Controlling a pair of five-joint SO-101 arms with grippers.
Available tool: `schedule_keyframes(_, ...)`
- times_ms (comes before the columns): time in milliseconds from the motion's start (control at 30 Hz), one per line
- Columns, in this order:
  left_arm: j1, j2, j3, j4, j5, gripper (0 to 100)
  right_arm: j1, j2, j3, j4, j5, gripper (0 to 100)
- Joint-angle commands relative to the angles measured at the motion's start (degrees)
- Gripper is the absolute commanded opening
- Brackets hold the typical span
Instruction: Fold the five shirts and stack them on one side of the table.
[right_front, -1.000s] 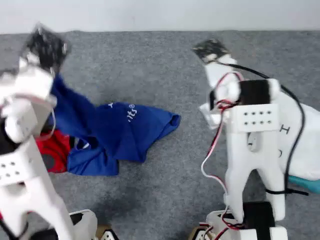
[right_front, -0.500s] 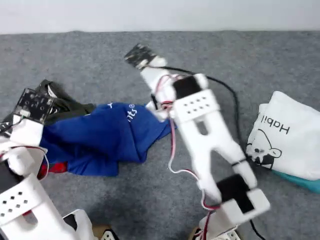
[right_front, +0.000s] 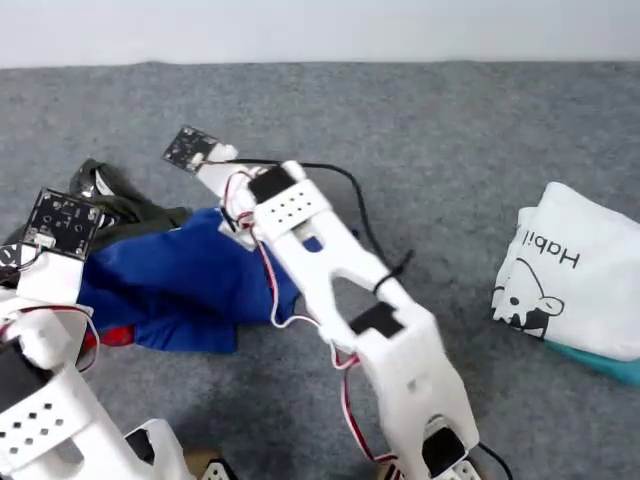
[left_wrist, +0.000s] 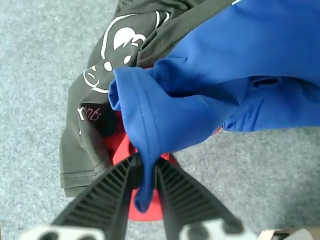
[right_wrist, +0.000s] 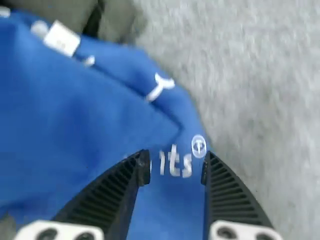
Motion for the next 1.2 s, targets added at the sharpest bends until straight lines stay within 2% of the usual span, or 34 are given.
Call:
schedule_keyframes(0, -0.4, -1.5, -0.1, -0.4, 0.6, 0, -0.6, 6.6, -12.9, -0.2, -0.6, 18.3)
schedule_keyframes(267, -0.4, -1.3, 0.0, 1.1, 0.6, 0, -2.7, 21.8, -31.1, 8.2, -0.2, 16.7)
schedule_keyframes(400, -0.4, -1.1, 0.0, 0.8, 0.6, 0, -2.2, 24.7, -39.8, 14.4, -0.2, 0.2)
schedule_keyframes(467, -0.4, -1.1, 0.0, 0.8, 0.6, 0, -1.2, 24.6, -43.7, 18.2, -0.2, 2.6)
schedule_keyframes(667, -0.4, -1.3, 0.0, 0.8, 0.6, 0, 2.8, 24.6, -58.6, 29.9, -0.2, 1.0)
schedule_keyframes(800, -0.4, -1.5, -0.1, 0.8, 0.6, 0, 5.8, 20.4, -58.0, 36.4, -0.1, 1.0)
schedule_keyframes(967, -0.2, -1.6, -0.5, 0.8, 0.6, 0, 9.1, 13.4, -56.3, 36.6, -0.2, 1.0)
schedule_keyframes(1067, -0.2, -1.6, -0.6, 1.2, 0.6, 0, 9.6, 7.3, -49.2, 36.7, -0.2, 1.0)
schedule_keyframes(1167, -0.1, -1.6, -0.8, 1.2, 0.5, 0, 9.5, -1.0, -36.0, 36.6, -0.1, 1.0)
